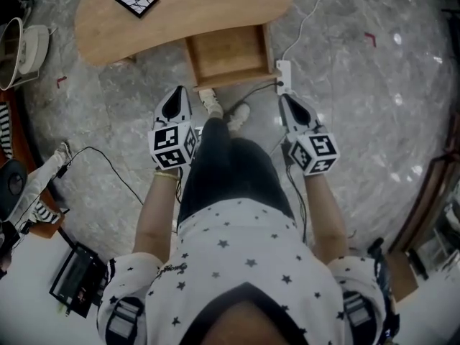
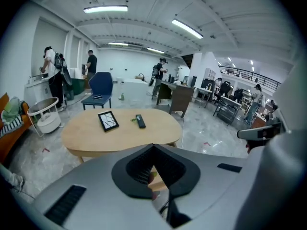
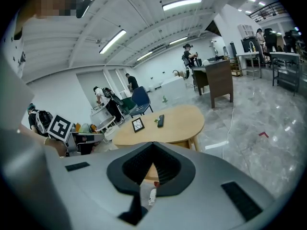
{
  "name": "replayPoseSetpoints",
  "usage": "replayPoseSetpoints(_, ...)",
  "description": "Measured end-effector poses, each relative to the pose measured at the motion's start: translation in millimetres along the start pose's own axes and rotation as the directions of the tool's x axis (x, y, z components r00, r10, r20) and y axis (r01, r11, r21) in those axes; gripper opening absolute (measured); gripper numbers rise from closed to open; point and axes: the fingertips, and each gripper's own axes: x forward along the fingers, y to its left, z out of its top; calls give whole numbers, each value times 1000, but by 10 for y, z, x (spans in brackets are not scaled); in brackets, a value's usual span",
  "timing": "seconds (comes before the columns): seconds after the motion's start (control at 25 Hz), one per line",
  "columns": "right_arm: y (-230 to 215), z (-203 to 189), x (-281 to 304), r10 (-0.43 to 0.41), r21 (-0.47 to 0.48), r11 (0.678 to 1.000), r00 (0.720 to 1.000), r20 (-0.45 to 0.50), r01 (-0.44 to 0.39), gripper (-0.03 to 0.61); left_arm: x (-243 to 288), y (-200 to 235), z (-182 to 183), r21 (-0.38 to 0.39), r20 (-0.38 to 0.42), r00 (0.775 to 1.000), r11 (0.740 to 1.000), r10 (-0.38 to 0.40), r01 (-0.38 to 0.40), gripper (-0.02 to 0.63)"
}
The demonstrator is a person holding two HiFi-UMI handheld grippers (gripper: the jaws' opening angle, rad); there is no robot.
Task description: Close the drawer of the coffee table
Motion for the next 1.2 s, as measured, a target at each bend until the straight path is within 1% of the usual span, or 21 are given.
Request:
replayPoseSetpoints(0.28, -305, -218, 362, -31, -5, 1000, 999, -14, 31, 8, 367, 186, -302, 10, -44, 999, 1000, 5, -4, 8)
replayPoseSetpoints(0.68, -766, -656, 810, -80, 10, 997, 995, -54, 81, 9, 825, 345, -906, 34, -136, 991, 999, -15, 20, 8)
replayPoseSetpoints(0.96, -1083, -1070, 1110, -108, -10, 994, 987, -115, 108, 9, 1136, 453, -1390, 37, -196, 981, 999, -2, 9, 8)
replayPoseSetpoints(1.2, -1372, -1411, 1311, -160, -29, 987, 974, -160, 157, 9, 1351, 515, -1792, 41, -256, 967, 999, -4, 15, 9)
